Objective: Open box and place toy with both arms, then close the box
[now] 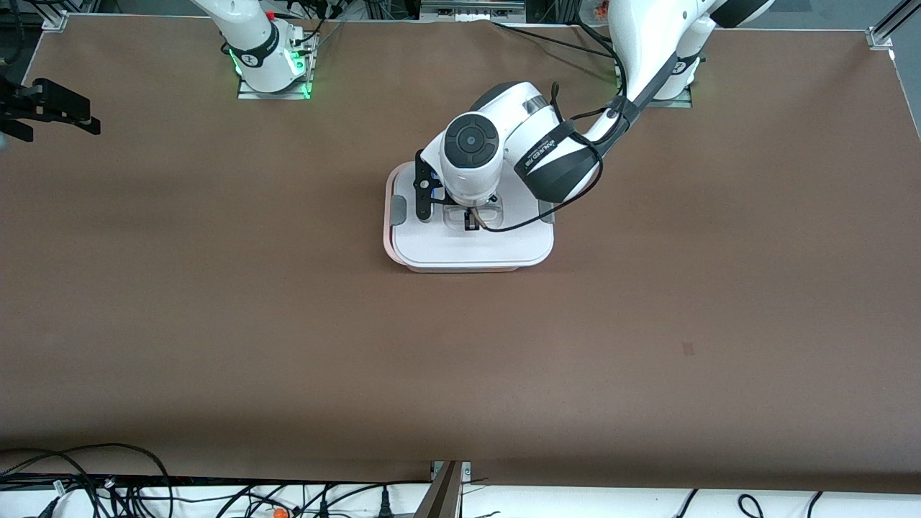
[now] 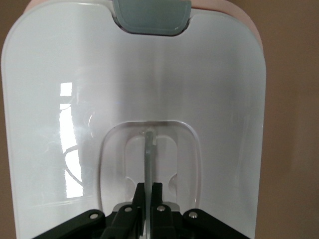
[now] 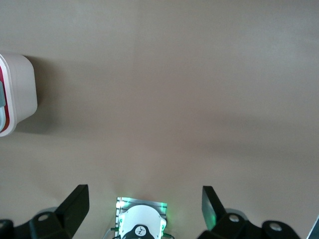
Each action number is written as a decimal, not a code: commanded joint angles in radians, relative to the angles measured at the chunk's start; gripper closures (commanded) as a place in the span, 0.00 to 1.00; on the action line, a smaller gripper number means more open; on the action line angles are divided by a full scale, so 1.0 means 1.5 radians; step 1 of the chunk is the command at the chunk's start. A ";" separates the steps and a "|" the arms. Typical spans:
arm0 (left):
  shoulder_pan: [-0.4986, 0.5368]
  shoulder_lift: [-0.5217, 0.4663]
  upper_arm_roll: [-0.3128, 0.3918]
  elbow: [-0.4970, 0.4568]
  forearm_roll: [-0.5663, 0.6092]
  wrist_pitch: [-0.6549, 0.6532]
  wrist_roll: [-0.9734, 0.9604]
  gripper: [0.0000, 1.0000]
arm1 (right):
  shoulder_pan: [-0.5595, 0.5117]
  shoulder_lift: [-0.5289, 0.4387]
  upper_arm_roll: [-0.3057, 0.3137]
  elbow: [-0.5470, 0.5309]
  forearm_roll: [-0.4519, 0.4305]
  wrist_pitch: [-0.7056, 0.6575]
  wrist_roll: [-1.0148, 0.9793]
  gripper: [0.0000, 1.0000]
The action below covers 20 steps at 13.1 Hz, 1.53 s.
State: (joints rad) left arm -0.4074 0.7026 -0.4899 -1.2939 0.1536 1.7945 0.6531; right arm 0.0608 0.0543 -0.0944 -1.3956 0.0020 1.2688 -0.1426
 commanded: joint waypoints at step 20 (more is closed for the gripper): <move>-0.012 0.011 0.004 0.020 0.004 0.023 -0.027 1.00 | -0.006 -0.008 -0.007 -0.030 -0.020 0.000 0.034 0.00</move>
State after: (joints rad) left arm -0.4282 0.7076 -0.4874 -1.2891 0.1535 1.8263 0.6117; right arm 0.0554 0.0552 -0.1072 -1.4259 -0.0191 1.2579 -0.1011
